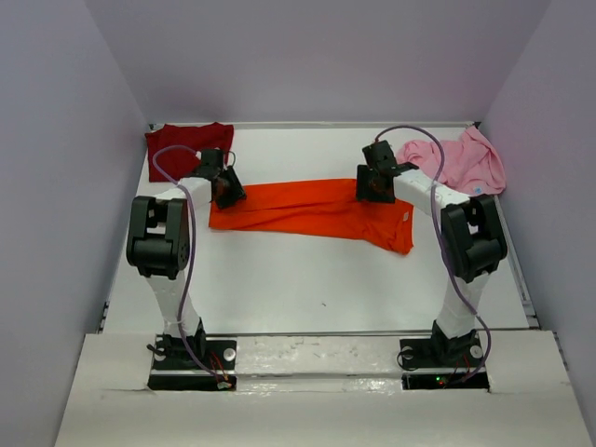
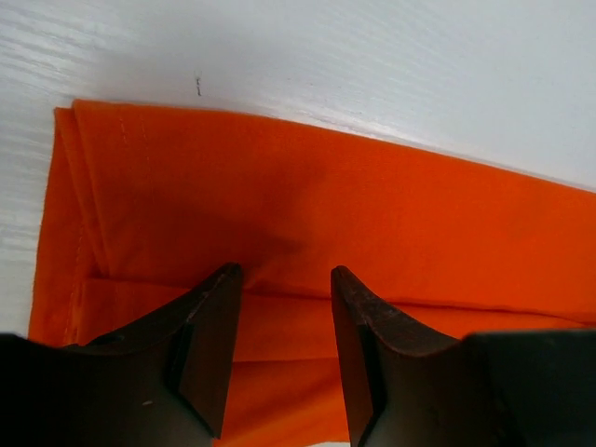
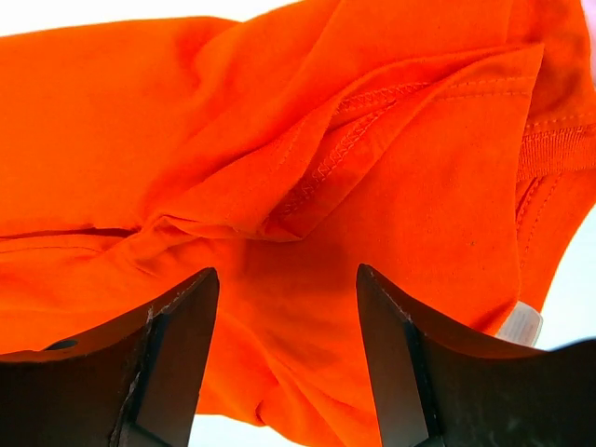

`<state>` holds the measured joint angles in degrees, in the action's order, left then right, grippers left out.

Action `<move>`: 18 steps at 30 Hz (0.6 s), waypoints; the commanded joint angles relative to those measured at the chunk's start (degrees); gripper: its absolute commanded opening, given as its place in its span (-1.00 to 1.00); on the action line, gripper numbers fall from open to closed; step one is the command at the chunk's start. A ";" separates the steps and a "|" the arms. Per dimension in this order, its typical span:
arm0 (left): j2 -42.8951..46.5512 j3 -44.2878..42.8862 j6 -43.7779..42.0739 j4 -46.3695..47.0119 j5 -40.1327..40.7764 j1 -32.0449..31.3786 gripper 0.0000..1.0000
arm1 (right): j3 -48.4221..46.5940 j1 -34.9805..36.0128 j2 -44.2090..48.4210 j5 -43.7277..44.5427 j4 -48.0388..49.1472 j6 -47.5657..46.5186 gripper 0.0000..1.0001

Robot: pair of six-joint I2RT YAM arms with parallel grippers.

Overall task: Fold and stack the t-shirts
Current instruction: Rotate the tshirt 90 degrees

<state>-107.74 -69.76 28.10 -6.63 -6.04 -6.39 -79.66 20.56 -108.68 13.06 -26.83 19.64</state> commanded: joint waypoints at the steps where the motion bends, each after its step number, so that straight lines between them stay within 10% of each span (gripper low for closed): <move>1: -1.24 -2.05 -0.33 0.13 -2.83 -0.20 0.05 | -1.20 -0.34 -1.97 2.23 -2.43 1.28 0.32; 18: 2.27 4.00 0.55 -8.48 2.70 -5.38 -0.05 | -16.48 -0.87 -13.57 2.15 -8.41 -0.56 0.32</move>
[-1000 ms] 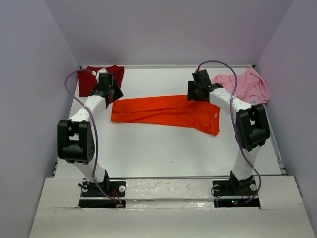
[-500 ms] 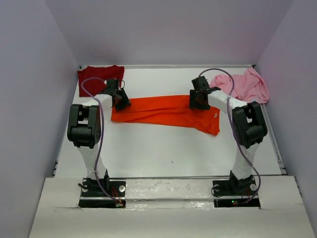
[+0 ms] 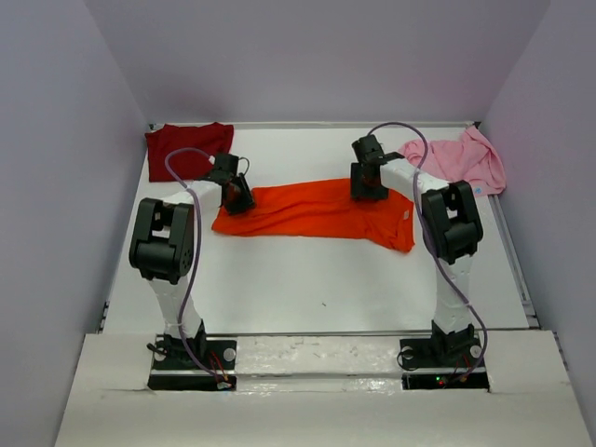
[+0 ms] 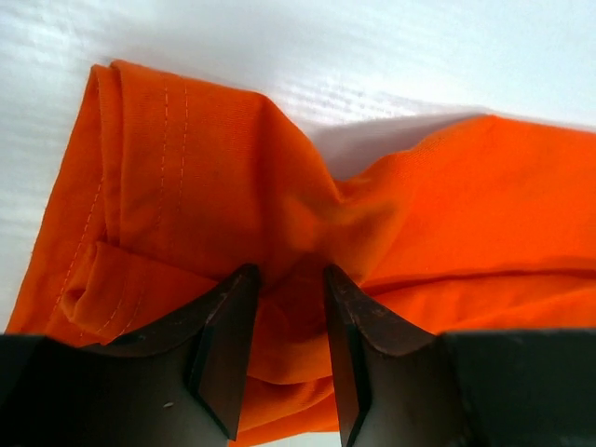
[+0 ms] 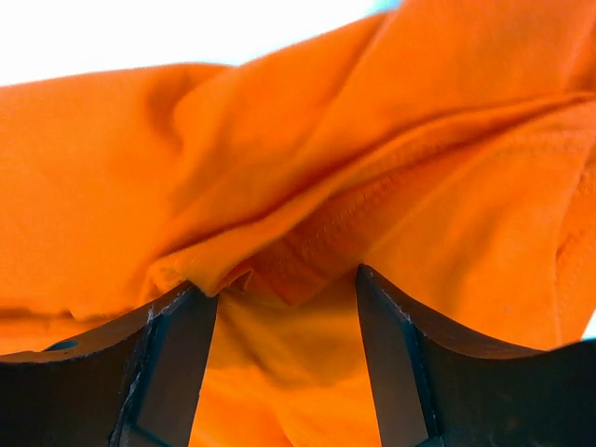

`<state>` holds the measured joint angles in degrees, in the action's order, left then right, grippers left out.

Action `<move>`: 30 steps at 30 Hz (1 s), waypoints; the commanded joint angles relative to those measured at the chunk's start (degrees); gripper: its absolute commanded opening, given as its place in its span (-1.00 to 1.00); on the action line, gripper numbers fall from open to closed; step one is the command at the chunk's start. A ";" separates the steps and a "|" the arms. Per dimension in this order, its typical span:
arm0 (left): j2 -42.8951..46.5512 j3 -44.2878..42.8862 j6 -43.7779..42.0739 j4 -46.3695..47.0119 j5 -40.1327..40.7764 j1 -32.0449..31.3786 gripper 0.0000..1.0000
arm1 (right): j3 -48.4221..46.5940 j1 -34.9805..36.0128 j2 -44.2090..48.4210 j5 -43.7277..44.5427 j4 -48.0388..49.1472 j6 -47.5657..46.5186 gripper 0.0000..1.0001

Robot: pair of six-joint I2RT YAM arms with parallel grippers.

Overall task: Fold and stack the t-shirts
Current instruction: Rotate the tshirt 90 degrees

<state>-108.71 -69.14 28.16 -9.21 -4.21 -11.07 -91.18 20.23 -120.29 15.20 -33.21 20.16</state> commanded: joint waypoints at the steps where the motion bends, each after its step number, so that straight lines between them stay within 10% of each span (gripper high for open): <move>1: 4.72 5.40 0.40 -5.64 1.30 -0.79 -0.05 | -7.24 -0.54 -3.10 -0.52 -2.64 -1.70 0.32; 30: 36.98 32.14 10.51 -7.48 -4.58 -1.76 -0.05 | -34.15 -1.07 -20.68 -10.71 -5.64 -4.25 0.32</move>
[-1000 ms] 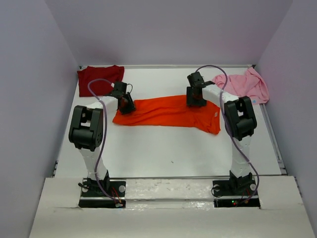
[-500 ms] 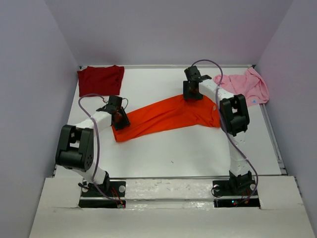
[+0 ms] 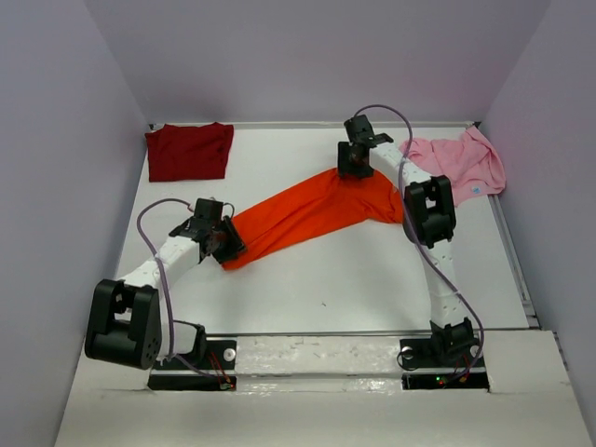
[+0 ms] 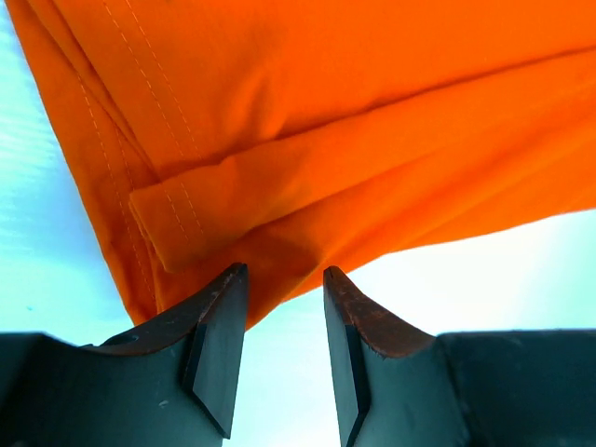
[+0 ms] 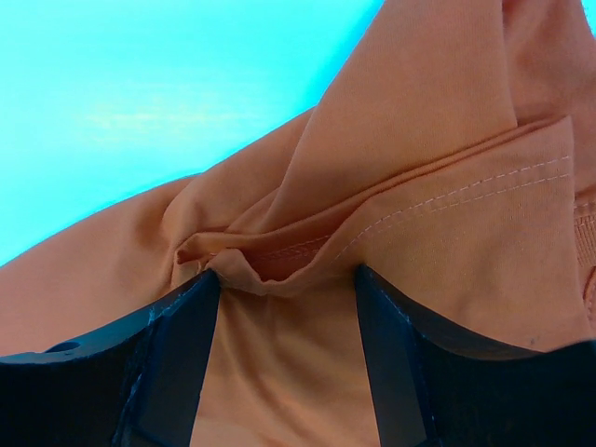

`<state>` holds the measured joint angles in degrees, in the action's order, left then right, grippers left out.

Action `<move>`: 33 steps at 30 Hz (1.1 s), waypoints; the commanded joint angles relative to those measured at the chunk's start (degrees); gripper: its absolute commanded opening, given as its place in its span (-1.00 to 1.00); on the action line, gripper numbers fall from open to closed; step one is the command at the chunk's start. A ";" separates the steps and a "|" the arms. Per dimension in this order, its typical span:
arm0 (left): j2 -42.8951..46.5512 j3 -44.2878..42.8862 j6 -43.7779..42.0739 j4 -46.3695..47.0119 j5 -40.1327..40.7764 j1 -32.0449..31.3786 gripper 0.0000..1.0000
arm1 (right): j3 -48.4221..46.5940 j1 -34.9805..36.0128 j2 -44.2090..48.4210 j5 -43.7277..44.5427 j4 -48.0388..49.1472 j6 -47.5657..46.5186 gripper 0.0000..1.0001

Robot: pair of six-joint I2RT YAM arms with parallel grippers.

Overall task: Fold and stack the t-shirts
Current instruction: Rotate the tshirt 90 degrees

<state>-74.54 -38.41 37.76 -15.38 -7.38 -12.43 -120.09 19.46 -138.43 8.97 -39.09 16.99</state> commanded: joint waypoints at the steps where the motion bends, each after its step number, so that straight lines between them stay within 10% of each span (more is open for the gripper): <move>1: 3.35 2.54 1.09 -1.32 -1.59 -0.41 -0.05 | -6.20 -0.30 -3.07 -5.27 0.24 -1.09 0.32; 16: 10.29 0.98 2.85 -5.45 2.01 -3.31 -0.05 | -21.15 -0.30 -7.39 -19.96 1.21 -0.82 0.35; 33: 8.90 -29.05 -10.65 -9.42 13.07 -3.83 -0.04 | 10.65 11.28 20.30 -22.85 6.39 -5.39 0.41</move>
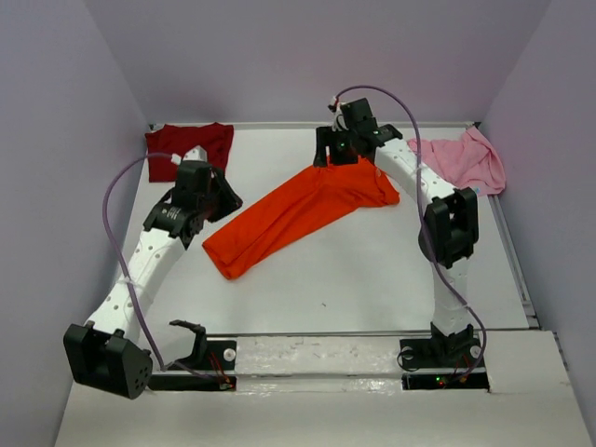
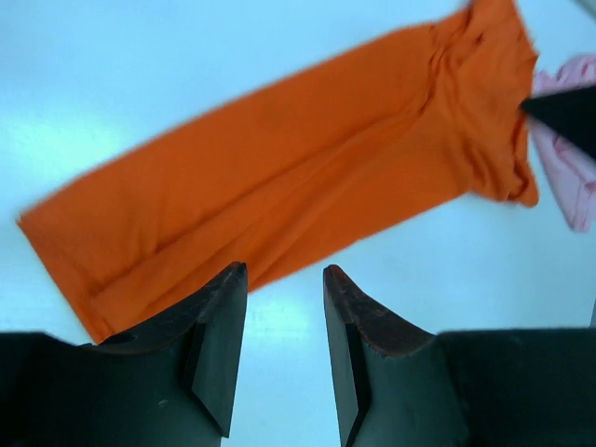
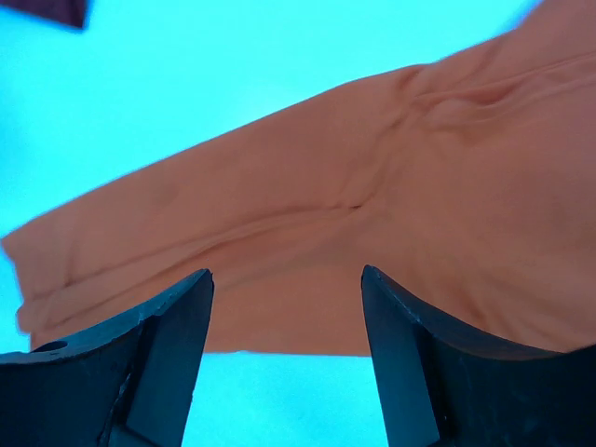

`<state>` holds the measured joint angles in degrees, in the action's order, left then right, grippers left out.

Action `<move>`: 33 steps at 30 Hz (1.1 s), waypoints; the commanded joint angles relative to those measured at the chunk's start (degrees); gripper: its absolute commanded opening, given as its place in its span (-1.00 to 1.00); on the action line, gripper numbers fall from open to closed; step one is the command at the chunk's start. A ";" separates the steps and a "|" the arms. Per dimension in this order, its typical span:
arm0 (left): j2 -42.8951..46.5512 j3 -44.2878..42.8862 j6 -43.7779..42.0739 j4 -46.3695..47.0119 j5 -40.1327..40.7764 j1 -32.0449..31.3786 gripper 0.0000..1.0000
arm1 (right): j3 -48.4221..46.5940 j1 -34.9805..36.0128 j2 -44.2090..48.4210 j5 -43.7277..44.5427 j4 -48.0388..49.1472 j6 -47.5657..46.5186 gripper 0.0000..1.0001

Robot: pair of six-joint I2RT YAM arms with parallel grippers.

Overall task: Fold and stack the t-shirts
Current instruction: Rotate the tshirt 90 degrees

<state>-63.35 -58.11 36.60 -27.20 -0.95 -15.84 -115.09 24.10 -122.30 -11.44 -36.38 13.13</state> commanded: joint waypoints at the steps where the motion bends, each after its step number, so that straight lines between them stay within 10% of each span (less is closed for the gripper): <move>1: -3.08 -10.87 -11.44 3.37 9.27 -0.42 -0.04 | 7.32 7.62 4.96 -2.62 4.12 -1.44 0.41; 8: -6.25 -12.30 -19.91 13.31 24.67 -0.60 -0.03 | 21.92 17.37 10.68 -8.15 16.42 3.82 0.42; 14: -3.02 1.84 -18.84 23.48 31.80 -0.25 -0.01 | 18.50 24.93 4.27 -8.95 15.99 5.51 0.42; 33: -2.21 2.30 -18.76 22.81 33.82 2.39 0.04 | 2.67 33.38 -14.36 -12.11 14.41 9.20 0.41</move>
<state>-66.57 -54.41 18.31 -6.98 30.65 -13.61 -110.72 57.45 -134.72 -21.91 -23.27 21.26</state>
